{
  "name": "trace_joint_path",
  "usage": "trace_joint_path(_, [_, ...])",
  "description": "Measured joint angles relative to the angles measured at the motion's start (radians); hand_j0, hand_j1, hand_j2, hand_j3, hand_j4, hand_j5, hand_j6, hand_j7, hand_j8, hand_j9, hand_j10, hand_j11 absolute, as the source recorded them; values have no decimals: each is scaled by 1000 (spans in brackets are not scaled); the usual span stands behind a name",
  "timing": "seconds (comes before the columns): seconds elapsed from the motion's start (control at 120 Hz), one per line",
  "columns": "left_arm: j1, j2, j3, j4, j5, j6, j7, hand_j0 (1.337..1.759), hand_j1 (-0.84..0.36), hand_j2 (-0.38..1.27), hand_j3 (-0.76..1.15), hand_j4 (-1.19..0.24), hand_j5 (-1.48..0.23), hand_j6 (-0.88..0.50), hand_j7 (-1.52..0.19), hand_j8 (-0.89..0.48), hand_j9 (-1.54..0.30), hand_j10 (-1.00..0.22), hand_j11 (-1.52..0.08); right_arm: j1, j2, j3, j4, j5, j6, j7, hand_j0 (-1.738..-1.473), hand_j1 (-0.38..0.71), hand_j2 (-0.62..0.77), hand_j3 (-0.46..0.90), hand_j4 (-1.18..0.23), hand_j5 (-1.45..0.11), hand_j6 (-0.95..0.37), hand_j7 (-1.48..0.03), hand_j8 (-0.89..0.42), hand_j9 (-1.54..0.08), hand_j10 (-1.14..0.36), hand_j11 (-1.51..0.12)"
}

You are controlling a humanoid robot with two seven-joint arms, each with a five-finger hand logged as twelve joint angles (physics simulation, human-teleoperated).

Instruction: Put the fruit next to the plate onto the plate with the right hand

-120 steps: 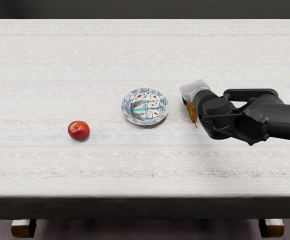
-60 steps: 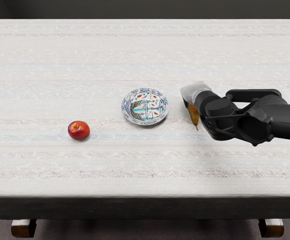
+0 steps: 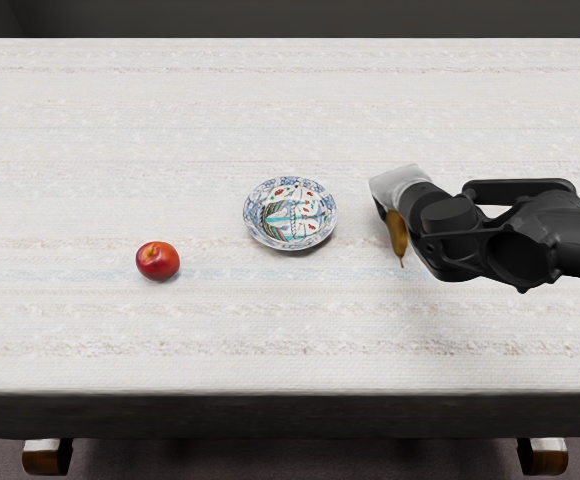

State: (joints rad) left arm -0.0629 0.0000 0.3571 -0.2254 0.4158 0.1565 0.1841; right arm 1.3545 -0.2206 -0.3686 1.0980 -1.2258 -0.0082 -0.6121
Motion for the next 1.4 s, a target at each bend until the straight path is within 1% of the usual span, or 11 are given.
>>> trace_joint_path(0.15, [0,0,0,0,0,0,0,1658,349,0,0,0,0,0,0,0,0,0,0,0,-14,3,18,-1,0,0,-1650,255,288,0,-729,-1069,-514,-1037,-592,-1038,-798,-1033])
trace_joint_path(0.225, [0,0,0,0,0,0,0,1658,349,0,0,0,0,0,0,0,0,0,0,0,-24,7,27,2,0,0,-1651,256,338,0,-734,-1082,-514,-1042,-599,-1049,-798,-1046])
trace_joint_path(0.35, [-8,0,0,0,0,0,0,1658,349,0,0,0,0,0,0,0,0,0,0,4,-45,20,39,6,1,1,-1651,251,357,0,-747,-1090,-527,-1047,-606,-1069,-794,-1068])
trace_joint_path(0.5, [-12,0,0,1,0,0,0,1658,349,0,0,0,0,0,0,0,0,0,0,16,-67,49,56,18,7,1,-1651,228,289,0,-749,-1095,-531,-1051,-605,-1079,-792,-1080])
trace_joint_path(0.633, [-11,0,1,3,0,0,0,1658,349,0,0,0,0,0,0,0,0,0,0,27,-90,88,83,28,17,1,-1651,220,272,0,-758,-1089,-535,-1049,-617,-1079,-790,-1081])
trace_joint_path(0.75, [-8,0,2,5,0,0,0,1658,349,0,0,0,0,0,0,0,0,0,0,32,-102,155,101,37,63,1,-1653,271,435,1,-756,-1083,-528,-1046,-617,-1080,-785,-1083])
trace_joint_path(0.842, [-5,0,1,6,0,0,0,1658,349,0,0,0,0,0,0,0,0,0,0,36,-105,196,107,53,95,1,-1653,261,380,1,-741,-1087,-512,-1044,-600,-1083,-782,-1086])
trace_joint_path(1.083, [0,0,0,6,0,0,0,1658,349,0,0,0,0,0,0,0,0,0,0,52,-106,281,124,64,151,1,-1654,244,347,0,-765,-1077,-543,-1040,-625,-1060,-788,-1063])
trace_joint_path(1.183, [0,0,-1,6,0,0,0,1658,349,0,0,0,0,0,0,0,0,0,0,62,-103,297,127,86,163,2,-1655,254,365,0,-764,-1078,-537,-1039,-630,-1063,-786,-1066])
trace_joint_path(1.275, [0,0,-1,6,0,0,0,1658,349,0,0,0,0,0,0,0,0,0,0,70,-100,315,129,102,170,2,-1655,237,324,0,-771,-1076,-547,-1038,-632,-1065,-783,-1069])
trace_joint_path(1.4, [0,0,-1,6,0,0,0,1658,349,0,0,0,0,0,0,0,0,0,0,85,-93,337,119,116,178,1,-1655,285,409,0,-762,-1072,-539,-1033,-625,-1059,-781,-1061])
